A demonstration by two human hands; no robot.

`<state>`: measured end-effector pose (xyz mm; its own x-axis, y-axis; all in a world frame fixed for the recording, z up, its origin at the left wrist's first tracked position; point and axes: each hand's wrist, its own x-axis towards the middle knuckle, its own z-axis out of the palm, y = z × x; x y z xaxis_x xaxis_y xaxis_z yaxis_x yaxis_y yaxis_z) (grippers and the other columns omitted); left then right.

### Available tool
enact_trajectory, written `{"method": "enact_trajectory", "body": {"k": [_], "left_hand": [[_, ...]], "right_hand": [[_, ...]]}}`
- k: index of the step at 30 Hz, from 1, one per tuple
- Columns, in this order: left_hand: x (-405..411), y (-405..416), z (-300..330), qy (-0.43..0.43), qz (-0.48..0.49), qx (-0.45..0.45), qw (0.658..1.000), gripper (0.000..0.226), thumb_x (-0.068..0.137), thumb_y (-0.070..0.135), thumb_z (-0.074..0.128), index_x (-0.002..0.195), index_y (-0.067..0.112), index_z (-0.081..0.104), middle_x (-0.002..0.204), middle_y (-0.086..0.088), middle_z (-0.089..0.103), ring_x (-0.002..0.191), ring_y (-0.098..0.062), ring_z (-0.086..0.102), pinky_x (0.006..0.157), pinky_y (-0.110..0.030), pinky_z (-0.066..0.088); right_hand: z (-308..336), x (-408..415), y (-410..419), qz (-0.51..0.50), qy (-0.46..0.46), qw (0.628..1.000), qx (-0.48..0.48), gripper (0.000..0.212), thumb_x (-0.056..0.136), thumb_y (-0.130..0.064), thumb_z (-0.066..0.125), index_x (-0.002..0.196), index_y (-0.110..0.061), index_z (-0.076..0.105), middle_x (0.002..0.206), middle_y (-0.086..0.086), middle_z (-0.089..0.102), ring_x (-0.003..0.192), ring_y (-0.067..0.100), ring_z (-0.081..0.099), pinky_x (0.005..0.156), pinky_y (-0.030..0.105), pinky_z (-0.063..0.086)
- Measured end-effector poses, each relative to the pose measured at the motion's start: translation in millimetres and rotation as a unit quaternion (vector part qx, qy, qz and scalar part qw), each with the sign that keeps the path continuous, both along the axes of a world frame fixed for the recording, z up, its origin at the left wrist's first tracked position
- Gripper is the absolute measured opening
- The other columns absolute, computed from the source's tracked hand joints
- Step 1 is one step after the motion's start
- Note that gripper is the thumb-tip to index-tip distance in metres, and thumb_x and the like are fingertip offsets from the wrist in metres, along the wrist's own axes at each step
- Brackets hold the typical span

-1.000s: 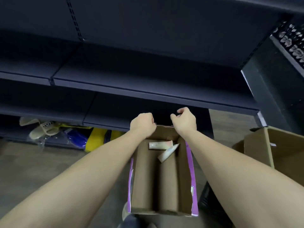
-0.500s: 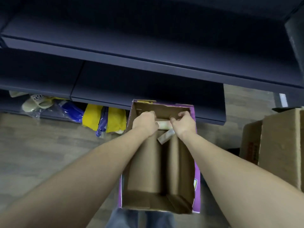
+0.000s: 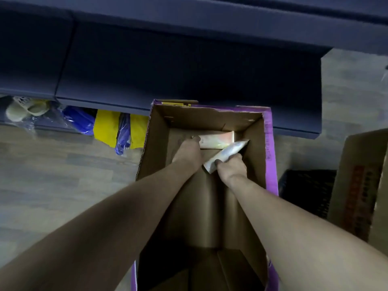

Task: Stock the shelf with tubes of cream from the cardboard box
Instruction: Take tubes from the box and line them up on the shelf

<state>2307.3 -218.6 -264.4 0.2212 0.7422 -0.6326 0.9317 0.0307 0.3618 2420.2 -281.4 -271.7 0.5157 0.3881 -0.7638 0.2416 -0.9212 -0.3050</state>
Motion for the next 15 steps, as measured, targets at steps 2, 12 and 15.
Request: {"method": "enact_trajectory", "body": {"k": [2,12,15], "left_hand": [[6.2,3.5,-14.8,-0.008,0.013,0.001,1.000,0.051,0.089,0.016,0.052,0.140,0.017,0.047,0.140,-0.009,0.047,0.134,-0.030,0.037,0.112,-0.039,0.033],[10.5,6.7,-65.5,0.117,-0.062,0.113,0.985,0.037,0.097,0.026,0.051,0.134,0.027,0.051,0.142,-0.008,0.038,0.131,-0.029,0.034,0.103,-0.039,0.033],[3.5,-4.0,-73.6,0.121,-0.020,0.106,0.987,0.034,0.094,0.029,0.055,0.129,0.025,0.056,0.139,-0.011,0.042,0.130,-0.029,0.038,0.105,-0.038,0.033]], "right_hand": [[-15.4,1.6,2.4,-0.026,-0.009,1.000,-0.003,0.068,0.088,-0.039,0.065,0.140,-0.006,0.034,0.131,0.013,0.056,0.120,0.033,0.056,0.094,0.036,0.045],[-51.0,-5.1,4.0,-0.128,0.001,0.992,0.015,0.061,0.076,-0.042,0.066,0.127,-0.016,0.043,0.119,0.008,0.061,0.107,0.033,0.061,0.090,0.039,0.050],[-46.7,-7.3,-9.2,-0.122,0.015,0.991,0.045,0.058,0.081,-0.035,0.065,0.132,-0.020,0.044,0.118,0.005,0.063,0.108,0.030,0.061,0.090,0.033,0.048]]}}
